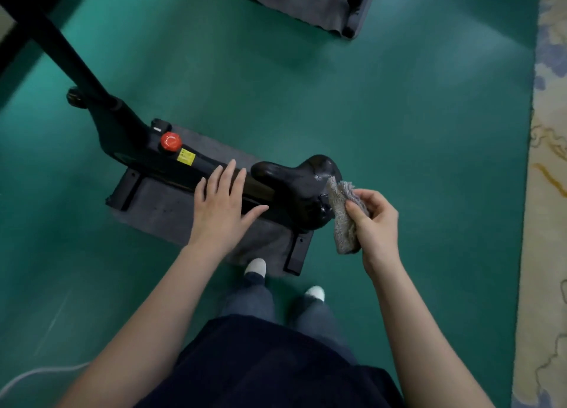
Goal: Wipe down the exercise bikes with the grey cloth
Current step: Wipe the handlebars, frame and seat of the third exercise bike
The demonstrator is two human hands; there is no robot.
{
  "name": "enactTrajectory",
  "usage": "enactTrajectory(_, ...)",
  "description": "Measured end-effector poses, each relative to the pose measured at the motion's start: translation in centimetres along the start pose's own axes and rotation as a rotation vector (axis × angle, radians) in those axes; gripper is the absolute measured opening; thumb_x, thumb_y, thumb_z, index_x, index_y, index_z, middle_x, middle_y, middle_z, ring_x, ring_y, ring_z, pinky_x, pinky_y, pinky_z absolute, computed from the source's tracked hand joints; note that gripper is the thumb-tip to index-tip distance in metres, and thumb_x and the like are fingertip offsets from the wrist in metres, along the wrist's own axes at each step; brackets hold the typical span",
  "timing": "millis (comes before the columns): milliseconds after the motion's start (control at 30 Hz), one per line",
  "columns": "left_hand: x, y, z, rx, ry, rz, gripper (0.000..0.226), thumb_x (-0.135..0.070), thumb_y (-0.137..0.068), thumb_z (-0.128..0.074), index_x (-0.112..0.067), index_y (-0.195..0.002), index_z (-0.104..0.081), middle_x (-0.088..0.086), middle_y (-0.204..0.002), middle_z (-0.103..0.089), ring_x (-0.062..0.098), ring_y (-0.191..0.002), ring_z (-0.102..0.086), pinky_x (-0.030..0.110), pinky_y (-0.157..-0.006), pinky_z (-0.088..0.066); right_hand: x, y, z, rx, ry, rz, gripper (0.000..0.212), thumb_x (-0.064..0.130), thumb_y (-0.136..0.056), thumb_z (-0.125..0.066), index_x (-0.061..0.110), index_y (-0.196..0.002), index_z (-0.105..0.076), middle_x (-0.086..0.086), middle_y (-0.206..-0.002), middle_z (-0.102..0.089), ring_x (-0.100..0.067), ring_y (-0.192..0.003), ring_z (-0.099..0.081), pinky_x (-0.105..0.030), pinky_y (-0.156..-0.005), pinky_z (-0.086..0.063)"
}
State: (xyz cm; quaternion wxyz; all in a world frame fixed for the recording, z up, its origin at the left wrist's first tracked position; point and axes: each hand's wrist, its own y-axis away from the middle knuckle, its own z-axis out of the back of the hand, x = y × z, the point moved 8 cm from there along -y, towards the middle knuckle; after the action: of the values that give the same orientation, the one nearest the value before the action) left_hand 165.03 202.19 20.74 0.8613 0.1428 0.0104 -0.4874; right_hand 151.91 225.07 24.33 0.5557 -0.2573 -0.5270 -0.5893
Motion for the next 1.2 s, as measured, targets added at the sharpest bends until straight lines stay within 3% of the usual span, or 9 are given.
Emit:
enactTrajectory(267,0.4,-1.0,-1.3,-0.004,0.048,0.260,0.083,-0.070,-0.085,-0.026,-0.015,-0.148,-0.017,0.005,-0.157,-0.014,0.026,-0.143,-0.012,0.047,-0.115,-0.013,2.3,-7.3,-4.0,0.298,0.102,0.102,0.027,-0.002,-0.085,-0.061,0.025,-0.084,-0.061,-0.007,-0.094,-0.067,-0.017,-0.087,-0.062,-0.037,-0.089,-0.051)
enactTrajectory(533,-5.7,-1.3,-2.4,-0.054,0.120,0.588,0.083,-0.067,-0.085,-0.030,-0.013,-0.147,-0.023,0.009,-0.155,-0.020,0.028,-0.141,-0.019,0.047,-0.114,-0.018,3.4,-16.8,-3.5,0.599,0.157,0.140,0.026,-0.001,-0.086,-0.061,0.026,-0.087,-0.062,-0.006,-0.094,-0.067,-0.017,-0.089,-0.063,-0.039,-0.089,-0.052)
enactTrajectory(767,-12.9,-1.0,-4.4,-0.137,0.229,0.875,0.082,-0.064,-0.085,-0.038,-0.010,-0.146,-0.027,0.011,-0.152,-0.027,0.031,-0.137,-0.028,0.047,-0.109,-0.025,3.4,-21.3,-3.8,0.849,0.235,0.302,0.023,-0.003,-0.086,-0.057,0.019,-0.092,-0.059,0.000,-0.093,-0.065,-0.007,-0.086,-0.062,-0.017,-0.082,-0.049)
enactTrajectory(1033,-16.5,-0.2,-9.8,-0.051,0.365,1.021,0.099,-0.073,-0.075,-0.043,-0.011,-0.148,-0.019,0.007,-0.154,-0.024,0.027,-0.138,-0.026,0.045,-0.109,-0.024,-0.5,-25.0,-5.4,0.920,0.478,0.423,0.018,0.000,-0.089,-0.054,0.013,-0.101,-0.058,0.004,-0.095,-0.061,-0.011,-0.090,-0.058,-0.003,-0.074,-0.041)
enactTrajectory(1200,-16.8,-1.0,-14.1,0.002,0.452,1.039,0.112,-0.076,-0.065,-0.054,-0.013,-0.149,-0.016,0.004,-0.154,-0.023,0.024,-0.138,-0.026,0.044,-0.109,-0.025,-2.7,-26.6,-9.0,0.946,0.637,0.501,0.017,0.002,-0.091,-0.051,0.010,-0.104,-0.057,-0.008,-0.107,-0.062,-0.022,-0.100,-0.057,-0.027,-0.086,-0.044)
